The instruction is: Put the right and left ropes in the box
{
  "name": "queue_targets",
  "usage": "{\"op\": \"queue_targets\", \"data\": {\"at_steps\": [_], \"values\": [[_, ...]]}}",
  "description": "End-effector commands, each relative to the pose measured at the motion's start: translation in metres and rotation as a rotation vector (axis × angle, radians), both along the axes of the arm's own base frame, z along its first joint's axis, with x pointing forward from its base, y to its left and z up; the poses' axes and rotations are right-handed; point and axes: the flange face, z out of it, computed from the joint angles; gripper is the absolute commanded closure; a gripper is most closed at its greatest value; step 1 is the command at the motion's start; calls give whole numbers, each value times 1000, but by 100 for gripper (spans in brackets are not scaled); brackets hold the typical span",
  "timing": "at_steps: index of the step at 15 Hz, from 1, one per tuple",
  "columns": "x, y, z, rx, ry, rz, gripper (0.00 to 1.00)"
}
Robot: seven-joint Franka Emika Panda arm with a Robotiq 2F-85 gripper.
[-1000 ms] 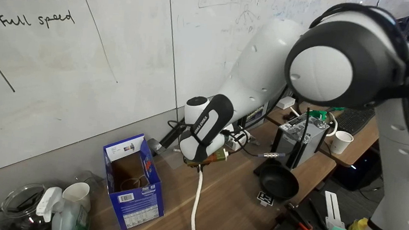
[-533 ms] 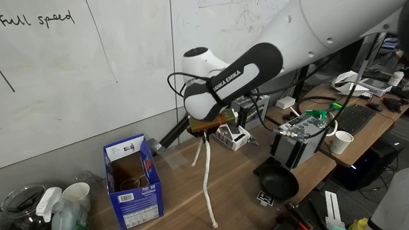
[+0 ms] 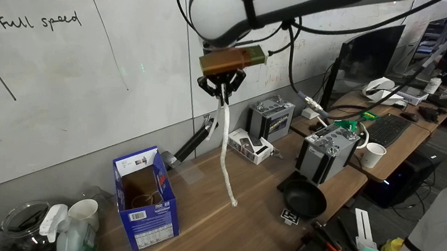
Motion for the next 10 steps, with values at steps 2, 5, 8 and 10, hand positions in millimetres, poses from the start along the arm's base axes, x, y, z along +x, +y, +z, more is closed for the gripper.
{"op": "queue_targets", "data": {"at_steps": [2,5,8,10], "values": [[26,31,54,12,-39,28,94],[44,56,64,34,-73,68,93],[63,78,69,55,-89,100,94],[76,91,72,53,-92,108,94]]}}
